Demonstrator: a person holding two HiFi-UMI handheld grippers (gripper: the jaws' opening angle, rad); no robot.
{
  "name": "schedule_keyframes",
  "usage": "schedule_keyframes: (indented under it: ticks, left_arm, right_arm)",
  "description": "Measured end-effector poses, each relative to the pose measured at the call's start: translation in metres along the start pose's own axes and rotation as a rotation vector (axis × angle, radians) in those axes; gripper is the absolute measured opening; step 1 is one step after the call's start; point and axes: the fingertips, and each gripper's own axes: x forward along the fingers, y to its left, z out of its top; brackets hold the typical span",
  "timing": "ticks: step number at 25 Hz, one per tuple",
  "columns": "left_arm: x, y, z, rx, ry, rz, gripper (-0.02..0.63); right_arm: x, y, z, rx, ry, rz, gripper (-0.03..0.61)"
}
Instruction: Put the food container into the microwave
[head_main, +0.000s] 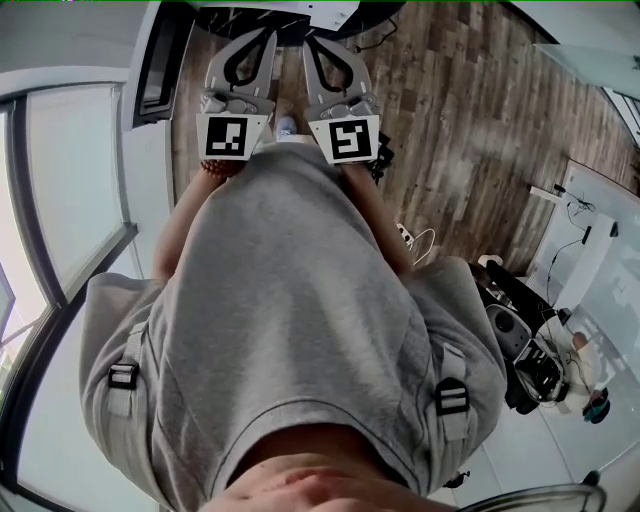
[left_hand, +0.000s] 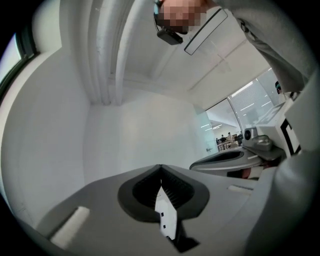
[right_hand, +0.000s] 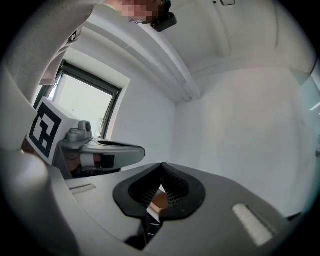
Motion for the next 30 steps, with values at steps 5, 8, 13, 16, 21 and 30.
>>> schedule_keyframes:
  ticks: [5, 8, 13, 16, 21, 30]
  left_arm:
    - [-0.001, -0.007, -0.023, -0.026, 0.049, -0.020, 0.003]
    - [0.000, -0.006, -0.028, -0.037, 0.042, -0.025, 0.003]
    - [-0.003, -0.005, -0.034, -0.050, 0.049, -0.031, 0.003]
    - [-0.002, -0.006, -0.033, -0.034, 0.010, -0.032, 0.002]
    - [-0.003, -0.007, -0.034, -0.043, 0.022, -0.045, 0.003]
    - [-0.005, -0.006, -0.031, -0.032, 0.023, -0.046, 0.002]
  right_arm:
    - [0.003, 0.000, -0.009, -0.016, 0.024, -0.002, 0.011]
    - [0.001, 0.002, -0.013, -0.033, 0.039, -0.001, 0.011]
    - [0.004, 0.011, -0.019, -0.043, 0.041, 0.010, 0.011]
    - [0.002, 0.013, -0.021, -0.046, 0.057, 0.014, 0.011]
    - [0.003, 0.008, -0.021, -0.050, 0.033, -0.010, 0.011]
    - [0.003, 0.014, -0.018, -0.045, 0.028, 0.003, 0.012]
